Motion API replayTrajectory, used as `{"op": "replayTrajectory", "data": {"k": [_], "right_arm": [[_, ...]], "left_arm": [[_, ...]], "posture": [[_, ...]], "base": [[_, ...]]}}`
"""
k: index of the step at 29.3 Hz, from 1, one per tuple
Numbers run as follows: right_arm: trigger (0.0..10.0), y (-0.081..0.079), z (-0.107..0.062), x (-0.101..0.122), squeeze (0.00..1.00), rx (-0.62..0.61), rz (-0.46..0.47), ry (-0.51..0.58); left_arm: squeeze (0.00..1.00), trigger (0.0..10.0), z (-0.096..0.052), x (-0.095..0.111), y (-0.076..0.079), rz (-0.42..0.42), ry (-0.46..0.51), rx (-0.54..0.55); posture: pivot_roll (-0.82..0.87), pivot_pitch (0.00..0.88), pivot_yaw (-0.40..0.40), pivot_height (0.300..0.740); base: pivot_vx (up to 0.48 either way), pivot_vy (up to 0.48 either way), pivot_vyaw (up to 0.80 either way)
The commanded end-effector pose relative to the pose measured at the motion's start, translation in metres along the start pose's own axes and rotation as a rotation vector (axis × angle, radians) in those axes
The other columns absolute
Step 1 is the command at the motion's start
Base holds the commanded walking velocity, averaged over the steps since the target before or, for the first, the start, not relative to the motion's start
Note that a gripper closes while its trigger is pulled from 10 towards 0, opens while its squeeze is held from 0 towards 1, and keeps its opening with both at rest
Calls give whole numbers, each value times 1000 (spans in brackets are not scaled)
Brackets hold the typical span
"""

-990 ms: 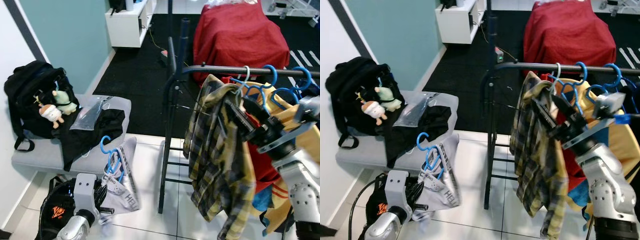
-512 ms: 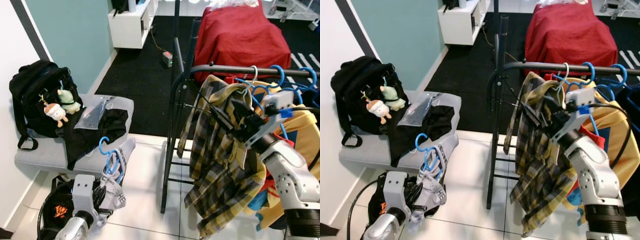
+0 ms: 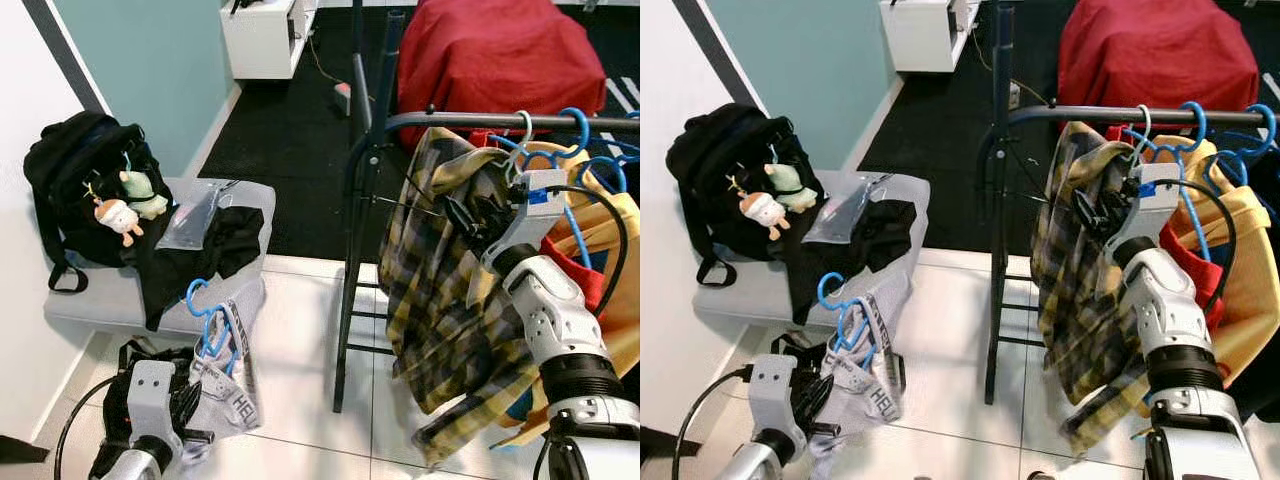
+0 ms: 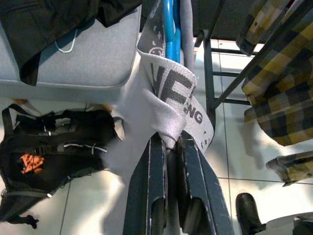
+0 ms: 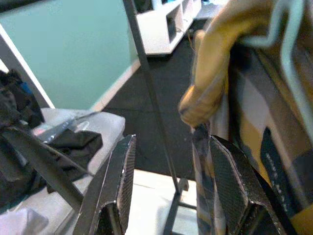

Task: Hang hanger

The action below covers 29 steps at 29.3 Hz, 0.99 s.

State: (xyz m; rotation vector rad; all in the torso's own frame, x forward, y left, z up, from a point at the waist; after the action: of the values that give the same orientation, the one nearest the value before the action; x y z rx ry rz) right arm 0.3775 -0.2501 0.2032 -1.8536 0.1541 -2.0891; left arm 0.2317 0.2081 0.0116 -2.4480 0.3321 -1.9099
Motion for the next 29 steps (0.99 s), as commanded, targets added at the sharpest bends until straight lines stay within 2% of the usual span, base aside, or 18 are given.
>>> {"op": "replayTrajectory", "data": {"k": [1, 3, 4, 6, 7, 8, 9, 10, 11, 13, 16, 17, 18, 19, 22, 25, 27, 29], "right_arm": [[10000, 12, -2, 0, 0, -44, -8, 2], [10000, 26, -1, 12, 0, -111, -45, 34], [10000, 26, -1, 12, 0, -111, -45, 34], [10000, 41, -2, 28, 0, -189, -114, 74], [10000, 41, -2, 28, 0, -189, -114, 74], [10000, 48, -4, 38, 0, -225, -147, 97], [10000, 48, -4, 38, 0, -225, -147, 97], [10000, 58, -9, 51, 0, -269, -177, 133], [10000, 58, -9, 51, 0, -269, -177, 133], [10000, 77, -23, 80, 0, -346, -238, 207], [10000, 87, -33, 94, 0, -389, -263, 244], [10000, 99, -46, 109, 0, -452, -294, 283], [10000, 99, -46, 109, 0, -452, -294, 283], [10000, 110, -59, 120, 0, -507, -319, 317], [10000, 116, -67, 126, 0, -541, -334, 338], [10000, 140, -104, 132, 0, -684, -376, 401], [10000, 140, -104, 132, 0, -684, -376, 401], [10000, 152, -127, 133, 0, -759, -406, 428]], "left_arm": [[0, 10000, -9, -5, -12, 13, -26, 16], [0, 10000, -14, -6, -19, 12, -25, 24], [0, 10000, -14, -6, -19, 12, -25, 24], [0, 10000, -19, -7, -25, 9, -29, 34], [0, 10000, -19, -7, -25, 9, -29, 34], [0, 10000, -21, -7, -28, 9, -31, 37], [0, 10000, -21, -7, -28, 9, -31, 37], [0, 10000, -23, -7, -30, 10, -35, 38], [0, 10000, -23, -7, -30, 10, -35, 38], [0, 10000, -25, -9, -32, 14, -41, 37], [0, 10000, -25, -9, -32, 14, -43, 35], [0, 10000, -24, -9, -31, 14, -43, 32], [0, 10000, -24, -9, -31, 14, -43, 32], [0, 10000, -23, -9, -30, 14, -43, 28], [0, 10000, -22, -9, -29, 13, -42, 26], [0, 10000, -17, -9, -23, 5, -38, 17], [0, 10000, -17, -9, -23, 5, -38, 17], [0, 10000, -15, -9, -19, 1, -35, 9]], "posture": [[77, 259, 104, 740], [104, 264, 113, 740], [104, 264, 113, 740], [119, 270, 127, 740], [119, 270, 127, 740], [121, 273, 131, 740], [121, 273, 131, 740], [119, 273, 135, 740], [119, 273, 135, 740], [115, 273, 140, 740], [105, 274, 140, 740], [96, 272, 138, 740], [96, 272, 138, 740], [90, 267, 134, 740], [88, 265, 132, 740], [70, 245, 118, 740], [70, 245, 118, 740], [51, 233, 118, 740]], "base": [[0, 0, 0], [0, 0, 0], [0, 0, 0], [0, 0, 0], [0, 0, 0], [0, 0, 0], [0, 0, 0], [0, 0, 0], [0, 0, 0], [0, 0, 0], [0, 0, 0], [0, 0, 0], [0, 0, 0], [0, 0, 0], [0, 0, 0], [0, 0, 0], [0, 0, 0], [0, 0, 0]]}}
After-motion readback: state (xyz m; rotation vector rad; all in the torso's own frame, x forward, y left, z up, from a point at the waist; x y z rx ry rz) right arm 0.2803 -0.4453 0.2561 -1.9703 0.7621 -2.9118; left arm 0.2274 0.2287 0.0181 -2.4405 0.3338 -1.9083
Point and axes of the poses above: a point about 5 cm out from each wrist's last joint towards the gripper, its own z axis pointing out of the wrist towards the gripper, its own x axis along the axis of the wrist's last joint, y = z × x, the point moved 1 cm from there along z, pointing out of the wrist towards the gripper, and after that the axes turned 15 degrees about z, right-handed, at the moved point
